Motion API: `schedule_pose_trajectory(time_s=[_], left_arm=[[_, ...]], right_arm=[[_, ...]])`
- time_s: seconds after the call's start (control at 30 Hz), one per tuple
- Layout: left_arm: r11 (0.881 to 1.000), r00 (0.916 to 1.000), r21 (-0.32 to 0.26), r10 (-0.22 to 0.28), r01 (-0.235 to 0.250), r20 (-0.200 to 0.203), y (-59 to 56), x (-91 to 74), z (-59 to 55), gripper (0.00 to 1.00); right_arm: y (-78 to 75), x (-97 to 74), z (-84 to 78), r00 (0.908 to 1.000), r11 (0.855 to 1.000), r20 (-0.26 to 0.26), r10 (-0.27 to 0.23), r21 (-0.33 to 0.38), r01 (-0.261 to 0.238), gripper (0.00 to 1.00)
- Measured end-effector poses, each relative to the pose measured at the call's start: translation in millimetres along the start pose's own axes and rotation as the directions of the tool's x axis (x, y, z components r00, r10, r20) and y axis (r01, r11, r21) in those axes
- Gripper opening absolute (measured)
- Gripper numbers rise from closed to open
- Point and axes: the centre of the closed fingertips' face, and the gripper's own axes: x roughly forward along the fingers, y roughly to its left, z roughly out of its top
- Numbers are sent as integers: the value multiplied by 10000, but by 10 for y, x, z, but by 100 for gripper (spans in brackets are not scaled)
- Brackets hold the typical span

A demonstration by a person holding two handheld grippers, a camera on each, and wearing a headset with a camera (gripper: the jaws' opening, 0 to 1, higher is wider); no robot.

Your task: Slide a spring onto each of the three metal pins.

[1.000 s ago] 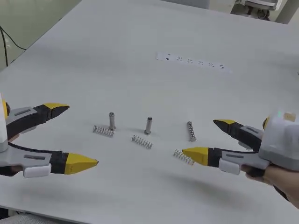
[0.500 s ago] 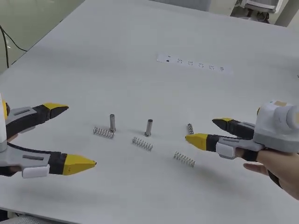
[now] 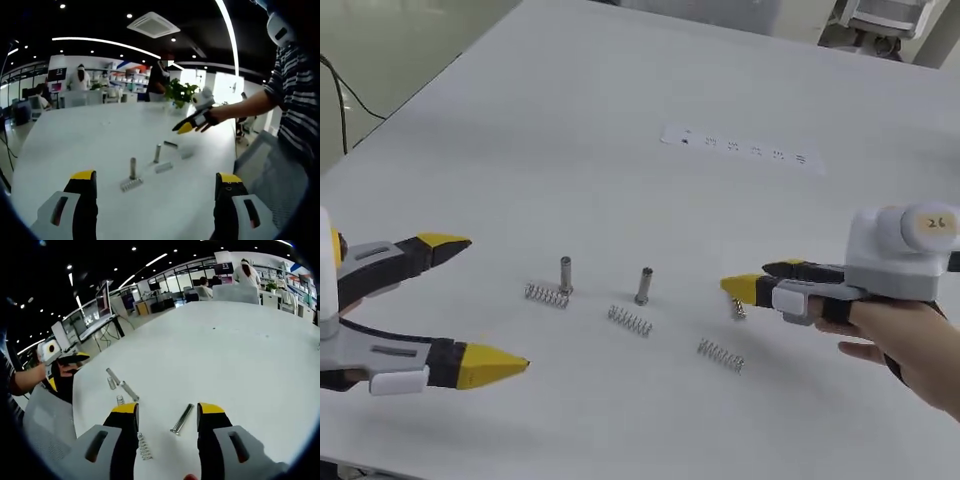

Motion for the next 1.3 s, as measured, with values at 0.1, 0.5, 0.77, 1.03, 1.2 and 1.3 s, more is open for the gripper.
schedule_pose_trajectory(time_s=[0.1,0.5,0.77,1.03,1.2,1.3], left_arm=[[10000,10000,-19,21,-21,7,5,-9,4,95],[10000,10000,-17,-1,1,-15,14,5,21,94],[10000,10000,-56,-56,56,-47,-11,0,9,94],[9999,9999,-114,-127,126,-116,-11,-13,-23,94],[9999,9998,-131,-92,90,-153,21,-12,-46,94],[9999,9997,-135,-53,50,-236,58,-15,-78,94]], right_arm=[[-60,51,-31,9996,9989,-254,-140,448,152,41],[-255,238,-158,9891,9913,-1063,-1018,724,1098,28],[-303,365,-256,9789,9860,-1600,-1273,871,1425,21],[-362,393,-331,9656,9772,-1970,-1698,933,1908,12],[-367,450,-310,9656,9697,-1912,-1759,1355,2035,8],[-373,464,-304,9646,9675,-1897,-1834,1387,2113,7]])
